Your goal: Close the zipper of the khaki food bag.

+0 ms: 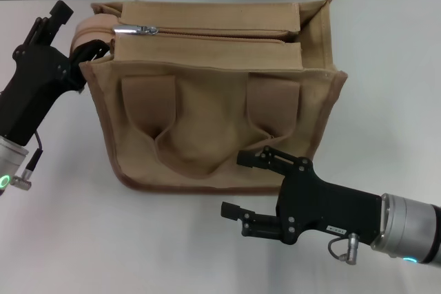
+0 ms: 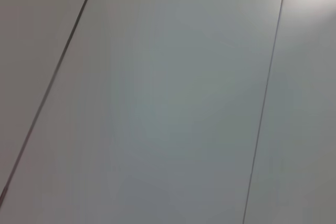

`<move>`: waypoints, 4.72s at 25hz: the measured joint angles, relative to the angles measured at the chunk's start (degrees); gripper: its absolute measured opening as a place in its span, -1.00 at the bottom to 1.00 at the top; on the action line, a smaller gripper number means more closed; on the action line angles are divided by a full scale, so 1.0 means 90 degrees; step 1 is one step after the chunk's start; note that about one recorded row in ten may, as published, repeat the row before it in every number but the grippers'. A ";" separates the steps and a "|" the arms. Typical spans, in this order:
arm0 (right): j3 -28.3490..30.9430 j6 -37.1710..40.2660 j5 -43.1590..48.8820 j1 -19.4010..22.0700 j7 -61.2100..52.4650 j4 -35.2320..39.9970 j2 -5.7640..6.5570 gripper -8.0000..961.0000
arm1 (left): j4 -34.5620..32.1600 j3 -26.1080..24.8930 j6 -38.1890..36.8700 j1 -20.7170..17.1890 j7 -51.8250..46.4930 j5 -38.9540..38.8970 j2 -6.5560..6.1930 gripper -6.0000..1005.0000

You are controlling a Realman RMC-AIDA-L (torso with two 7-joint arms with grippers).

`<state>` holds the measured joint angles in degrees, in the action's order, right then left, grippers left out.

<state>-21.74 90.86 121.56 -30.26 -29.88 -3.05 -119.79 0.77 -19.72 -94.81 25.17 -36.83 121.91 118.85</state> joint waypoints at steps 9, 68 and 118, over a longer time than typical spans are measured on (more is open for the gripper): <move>0.0067 -0.0083 -0.0001 0.0000 0.0000 0.0001 0.0000 0.69 | 0.0002 0.0064 0.0184 -0.0130 0.0069 0.0013 -0.0002 0.48; 0.1136 0.2470 -0.0011 0.0711 -0.0572 0.0242 0.0049 0.69 | 0.1063 0.0141 -0.0472 0.0368 0.0362 0.0052 0.0001 -0.90; 0.2008 0.1446 -0.0441 -0.1079 -0.5422 0.0280 0.0030 0.69 | 0.1794 -0.0464 -0.0009 0.1299 0.0168 0.1125 -0.0001 -0.88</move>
<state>-3.66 103.88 117.58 -39.98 -78.68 -0.54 -119.52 16.91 -23.90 -94.89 36.86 -35.32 132.04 118.85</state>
